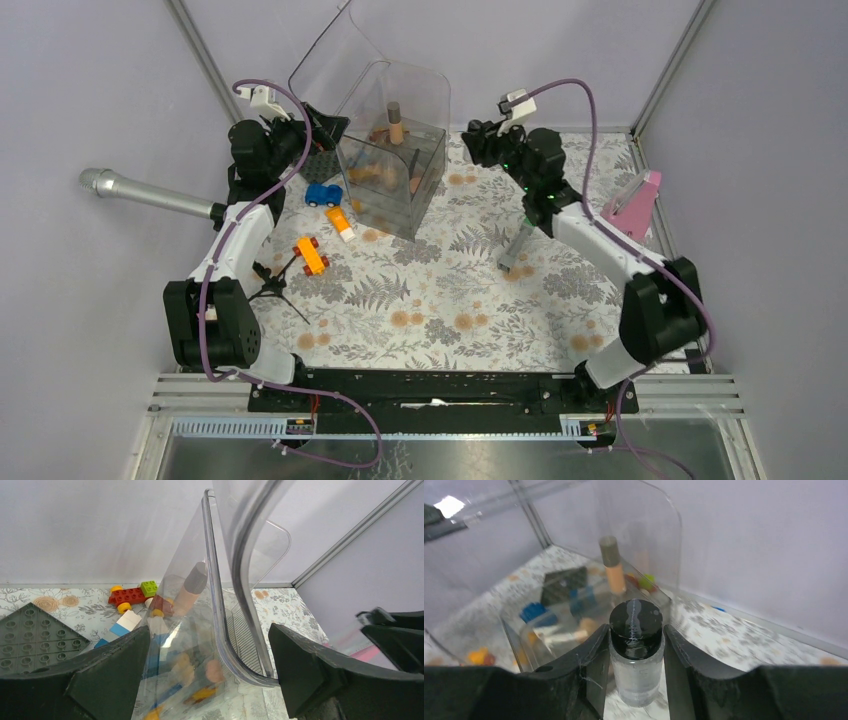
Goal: Organize the makeup
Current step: Pick up the makeup from the center of the board, then place the makeup in the storage box.
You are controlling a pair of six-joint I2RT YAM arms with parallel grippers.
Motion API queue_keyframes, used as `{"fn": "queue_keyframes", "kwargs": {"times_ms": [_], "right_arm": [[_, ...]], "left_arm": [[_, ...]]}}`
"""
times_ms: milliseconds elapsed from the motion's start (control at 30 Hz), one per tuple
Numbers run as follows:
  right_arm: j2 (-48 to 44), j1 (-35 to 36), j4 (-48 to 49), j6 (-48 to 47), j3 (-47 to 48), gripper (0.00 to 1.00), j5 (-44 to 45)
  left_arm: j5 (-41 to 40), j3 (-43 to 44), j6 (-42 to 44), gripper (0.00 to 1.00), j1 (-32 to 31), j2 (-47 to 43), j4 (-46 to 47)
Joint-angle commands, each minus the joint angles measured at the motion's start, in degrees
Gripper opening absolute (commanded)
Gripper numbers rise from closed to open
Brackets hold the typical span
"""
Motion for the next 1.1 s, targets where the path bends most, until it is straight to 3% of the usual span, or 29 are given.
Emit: {"fn": "queue_keyframes", "kwargs": {"times_ms": [0,167,300,567,1067], "right_arm": [[8.48,3.6,25.8,11.22,2.9,0.0,2.01],[18.57,5.94,37.33,7.55,7.24,0.0,1.26],[26.35,6.11,40.36,7.41,13.5,0.0,-0.39],[38.72,6.4,36.3,4.93,26.03,0.0,-1.04],[49.75,6.4,27.89,3.17,39.88,0.0,-1.02]], "left_arm": [[0.88,0.29,0.52,0.96,-0.33,1.13,-0.97],[1.53,0.19,-0.03,0.96,-0.33,1.17,-0.43],[1.54,0.24,-0.16,0.95,-0.31,1.47,-0.43],[1.72,0.32,-0.5,0.95,-0.29,1.42,-0.26],[1.64,0.1,-0.45,0.95,-0.25,1.58,0.18]]}}
